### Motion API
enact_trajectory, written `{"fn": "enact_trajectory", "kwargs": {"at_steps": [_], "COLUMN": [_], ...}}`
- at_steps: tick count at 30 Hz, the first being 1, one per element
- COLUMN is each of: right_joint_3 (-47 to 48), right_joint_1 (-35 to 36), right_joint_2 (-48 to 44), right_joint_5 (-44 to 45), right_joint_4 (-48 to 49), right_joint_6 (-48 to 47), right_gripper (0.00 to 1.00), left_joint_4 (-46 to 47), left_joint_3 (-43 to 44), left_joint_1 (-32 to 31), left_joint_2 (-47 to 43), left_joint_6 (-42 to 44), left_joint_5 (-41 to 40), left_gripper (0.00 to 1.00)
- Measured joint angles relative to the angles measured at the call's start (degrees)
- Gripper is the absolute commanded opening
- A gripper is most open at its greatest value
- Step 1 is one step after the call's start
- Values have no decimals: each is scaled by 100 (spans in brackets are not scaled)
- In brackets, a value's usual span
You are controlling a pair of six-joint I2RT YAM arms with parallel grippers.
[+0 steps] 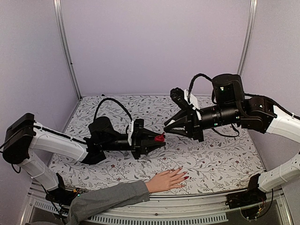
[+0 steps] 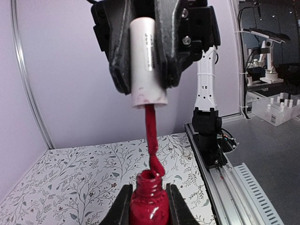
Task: Paint the nails
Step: Close the nail polish bottle.
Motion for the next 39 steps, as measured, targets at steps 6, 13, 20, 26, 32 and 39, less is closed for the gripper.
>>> {"fn": "enact_trajectory", "kwargs": {"at_steps": [6, 13, 20, 26, 32, 39], "right_joint_3": [-2, -2, -2, -2, -4, -7], "right_joint_1": [0, 0, 0, 0, 0, 0], "right_joint_2": [0, 0, -2, -2, -13, -28], "right_joint_5": [24, 107, 111, 109, 109, 144], "right_joint_4": [0, 0, 4, 2, -7, -79], "right_joint_6": [2, 2, 2, 2, 2, 2], "right_gripper": [0, 0, 0, 0, 0, 0], "left_joint_4": [0, 2, -2, 0, 2, 4], "left_joint_3": [7, 11, 15, 22, 22, 22], "left_joint_1": [-20, -22, -22, -26, -28, -28], "left_joint_2": [2, 28, 61, 61, 61, 61], "left_joint_6": [2, 2, 2, 0, -4, -4], "left_joint_5": [0, 0, 0, -2, -2, -2], "left_gripper": [0, 0, 0, 0, 0, 0]}}
